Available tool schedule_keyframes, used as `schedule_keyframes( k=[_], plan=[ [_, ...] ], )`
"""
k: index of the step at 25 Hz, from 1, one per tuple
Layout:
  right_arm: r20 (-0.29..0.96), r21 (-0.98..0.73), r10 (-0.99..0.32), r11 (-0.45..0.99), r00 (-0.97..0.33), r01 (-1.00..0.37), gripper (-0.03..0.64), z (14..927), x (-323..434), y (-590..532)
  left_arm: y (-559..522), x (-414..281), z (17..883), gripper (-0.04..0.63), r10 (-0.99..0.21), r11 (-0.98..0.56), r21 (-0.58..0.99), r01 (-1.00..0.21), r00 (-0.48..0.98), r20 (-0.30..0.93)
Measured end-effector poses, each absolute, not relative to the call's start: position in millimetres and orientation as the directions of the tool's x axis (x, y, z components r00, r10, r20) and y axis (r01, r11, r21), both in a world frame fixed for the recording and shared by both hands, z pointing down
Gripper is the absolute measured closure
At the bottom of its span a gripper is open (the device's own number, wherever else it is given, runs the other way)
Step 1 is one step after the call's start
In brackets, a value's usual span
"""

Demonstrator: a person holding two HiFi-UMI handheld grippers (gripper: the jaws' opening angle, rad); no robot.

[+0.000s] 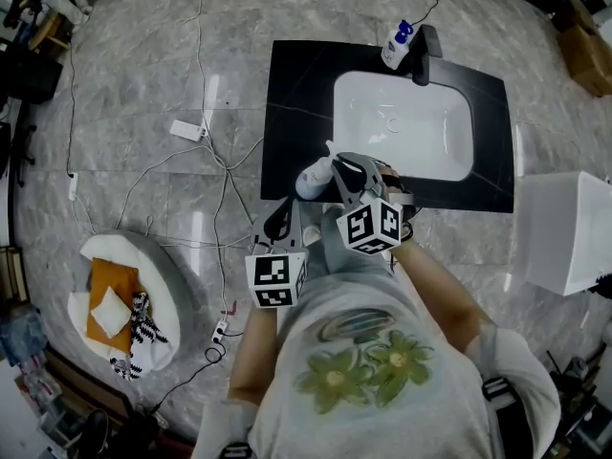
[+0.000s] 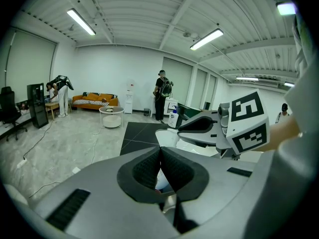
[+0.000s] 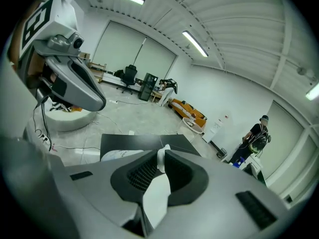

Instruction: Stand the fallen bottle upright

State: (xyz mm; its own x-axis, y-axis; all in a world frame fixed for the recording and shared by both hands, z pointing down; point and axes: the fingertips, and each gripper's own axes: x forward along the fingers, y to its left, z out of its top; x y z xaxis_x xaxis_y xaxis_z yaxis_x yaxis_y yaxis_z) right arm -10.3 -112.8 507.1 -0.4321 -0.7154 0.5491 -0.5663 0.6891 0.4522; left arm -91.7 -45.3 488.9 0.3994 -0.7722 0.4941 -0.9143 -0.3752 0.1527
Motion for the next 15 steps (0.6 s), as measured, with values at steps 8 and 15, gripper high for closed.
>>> schedule_keyframes(
  k=[8, 15],
  plan=[
    [0.539, 0.509, -0.718, 0.694, -0.44, -0.51, 0.548, 504.0, -18.6, -110.8, -45.4, -93.8, 490.1, 0.577, -0.779, -0.356, 0.158, -0.921, 0.386, 0.494],
    [0.519, 0.566, -0.724, 0.689, -0.455, -0.452, 0.548, 499.5, -26.4, -112.8, -48.1, -94.8, 491.5, 0.577, -0.781, -0.345, 0.155, -0.926, 0.375, 0.5]
  ],
)
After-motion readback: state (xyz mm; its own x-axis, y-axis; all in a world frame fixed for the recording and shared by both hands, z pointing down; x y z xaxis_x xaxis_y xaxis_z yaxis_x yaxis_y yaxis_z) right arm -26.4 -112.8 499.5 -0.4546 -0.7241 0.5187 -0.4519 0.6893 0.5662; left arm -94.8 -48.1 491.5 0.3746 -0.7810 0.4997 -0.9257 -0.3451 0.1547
